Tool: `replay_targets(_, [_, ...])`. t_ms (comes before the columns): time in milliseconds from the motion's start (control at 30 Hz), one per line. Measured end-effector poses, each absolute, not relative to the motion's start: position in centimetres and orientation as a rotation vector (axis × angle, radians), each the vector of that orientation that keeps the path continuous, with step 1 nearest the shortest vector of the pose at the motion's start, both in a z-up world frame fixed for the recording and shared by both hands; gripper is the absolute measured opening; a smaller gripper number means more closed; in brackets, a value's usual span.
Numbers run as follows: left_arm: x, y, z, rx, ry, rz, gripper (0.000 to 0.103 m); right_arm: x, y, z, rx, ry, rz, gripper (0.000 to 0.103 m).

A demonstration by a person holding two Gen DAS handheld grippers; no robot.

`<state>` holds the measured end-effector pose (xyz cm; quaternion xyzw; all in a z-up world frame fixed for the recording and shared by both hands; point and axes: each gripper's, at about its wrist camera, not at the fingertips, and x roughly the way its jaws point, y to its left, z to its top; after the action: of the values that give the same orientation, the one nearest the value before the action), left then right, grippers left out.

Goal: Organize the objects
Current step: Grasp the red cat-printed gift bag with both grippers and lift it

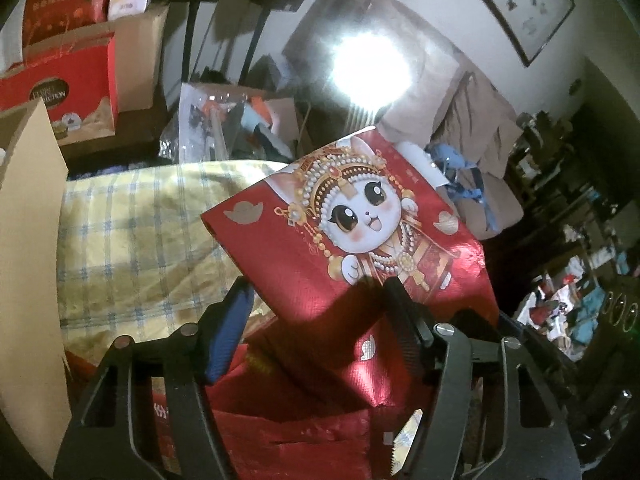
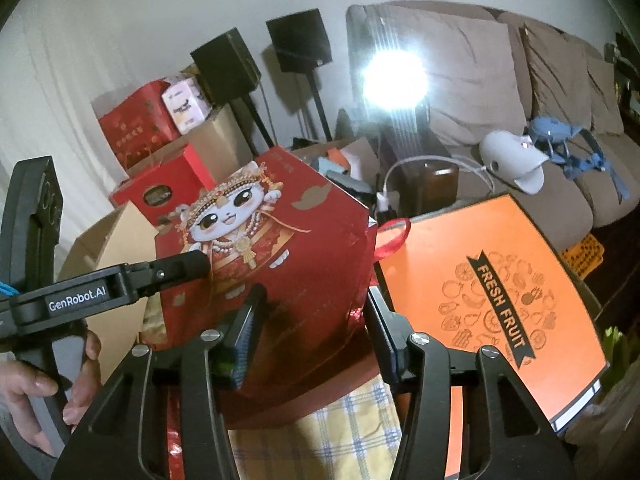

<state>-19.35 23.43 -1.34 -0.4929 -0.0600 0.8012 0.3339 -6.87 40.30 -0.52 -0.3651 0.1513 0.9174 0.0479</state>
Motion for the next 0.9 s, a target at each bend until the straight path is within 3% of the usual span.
replay_targets(900, [-15.9, 11.1, 9.9, -0.992, -0.292, 2.28, 0.059, -4.8, 29.7, 9.9, -0.902, 0.189, 3.066, 0.05])
